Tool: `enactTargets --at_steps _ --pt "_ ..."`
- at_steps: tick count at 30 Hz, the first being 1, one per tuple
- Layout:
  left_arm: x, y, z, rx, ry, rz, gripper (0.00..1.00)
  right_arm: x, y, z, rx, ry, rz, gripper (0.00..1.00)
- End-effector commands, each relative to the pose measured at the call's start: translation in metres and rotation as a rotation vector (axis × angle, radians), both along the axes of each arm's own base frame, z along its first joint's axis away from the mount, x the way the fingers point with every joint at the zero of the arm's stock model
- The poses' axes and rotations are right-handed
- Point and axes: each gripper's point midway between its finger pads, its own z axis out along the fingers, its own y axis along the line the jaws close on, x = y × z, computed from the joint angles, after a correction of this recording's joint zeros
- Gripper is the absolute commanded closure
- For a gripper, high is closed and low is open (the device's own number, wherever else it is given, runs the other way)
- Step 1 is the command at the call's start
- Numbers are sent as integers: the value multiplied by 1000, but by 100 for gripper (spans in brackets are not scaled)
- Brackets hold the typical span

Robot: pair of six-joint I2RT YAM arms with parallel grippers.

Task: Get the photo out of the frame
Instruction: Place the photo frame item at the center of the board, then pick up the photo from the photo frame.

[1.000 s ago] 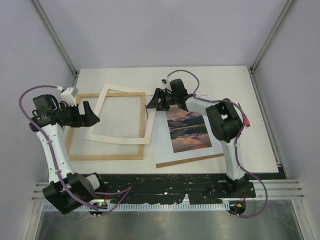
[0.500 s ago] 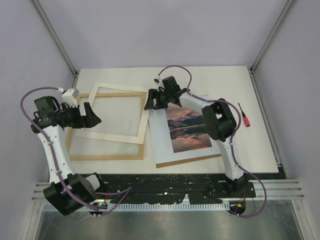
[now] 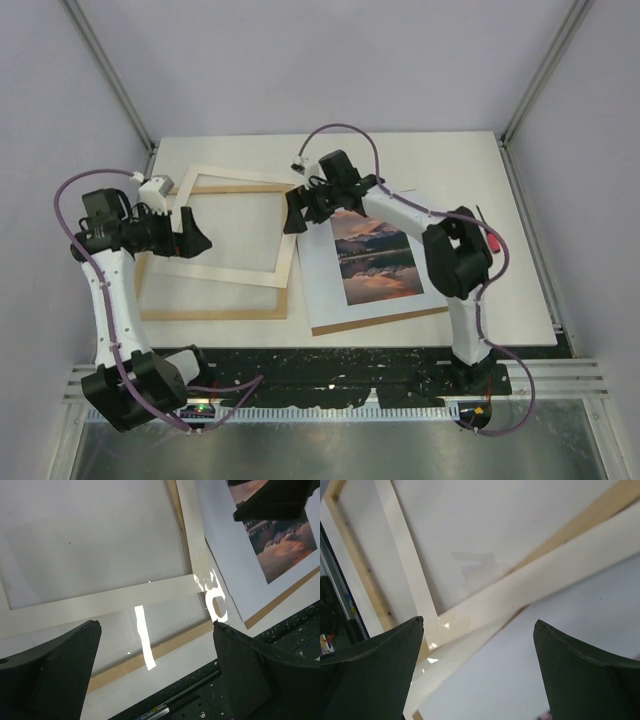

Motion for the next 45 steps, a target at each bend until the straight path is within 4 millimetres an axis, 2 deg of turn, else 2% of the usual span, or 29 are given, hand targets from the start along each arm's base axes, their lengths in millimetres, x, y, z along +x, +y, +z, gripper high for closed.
enactTargets --at_steps 1,2,3,4,5,6,7,8,9,10,11,12,13,15,17,18,19,20,21,22,23,24,25,26,27,28,30,35,45 --pt "4 -29 9 126 -62 -162 0 -7 -81 84 -37 -299 14 4" --pt "8 -37 8 157 -65 -193 0 -7 -105 111 -31 -371 -6 4" --pt "11 -49 8 180 -65 -233 0 -17 -124 94 -59 -327 3 4" --pt "15 -63 10 195 -74 -283 0 -16 -150 109 -71 -372 -36 5" --pt "19 -75 10 205 -69 -325 0 -21 -170 98 -108 -357 -59 4" --pt "22 -94 13 206 -75 -386 1 -16 -200 106 -141 -417 -105 3" --pt "26 -107 12 204 -63 -426 0 -19 -215 93 -171 -422 -112 0" --pt "29 -124 15 203 -61 -479 0 -13 -244 97 -175 -439 -177 4" --pt "33 -140 15 202 -48 -530 0 -9 -259 85 -189 -438 -210 6" --pt "37 -155 9 204 -20 -575 0 3 -287 83 -208 -436 -288 7" --pt "40 -172 8 209 -10 -623 0 10 -299 81 -204 -426 -320 7" --pt "44 -185 1 213 21 -658 0 20 -316 66 -214 -375 -357 7" --pt "48 -201 -7 217 46 -694 1 30 -323 68 -214 -357 -380 7" --pt "55 -226 -29 243 112 -742 0 54 -351 39 -227 -239 -439 5" --pt "56 -247 -46 278 150 -787 0 74 -366 27 -172 -135 -472 4" --pt "57 -257 -56 302 166 -802 0 81 -363 29 -107 -103 -451 4" --pt "57 -265 -63 321 173 -814 0 95 -375 29 -62 -57 -477 4" --pt "57 -274 -70 346 181 -829 0 105 -374 38 -6 -42 -473 4" --pt "59 -277 -79 379 190 -826 0 113 -383 24 16 1 -487 4" --pt "58 -283 -84 401 191 -832 0 125 -387 34 31 -27 -488 4" --pt "61 -285 -91 423 197 -822 0 131 -390 17 29 11 -500 4" --pt "62 -288 -97 453 200 -813 0 142 -394 24 17 -18 -513 4" --pt "65 -288 -105 492 203 -803 1 145 -395 8 20 24 -519 4" --pt "65 -289 -112 514 218 -806 0 155 -396 13 26 10 -523 4" --pt "66 -289 -117 544 229 -795 0 158 -395 1 34 50 -528 2" --pt "67 -287 -125 576 249 -786 0 165 -396 4 42 46 -531 1" --pt "69 -283 -136 637 280 -768 0 169 -393 -5 72 96 -529 0" --pt "62 -278 -162 737 373 -778 0 171 -389 -28 98 160 -532 11" --pt "46 -293 -180 810 430 -852 0 160 -384 -56 81 227 -509 16"
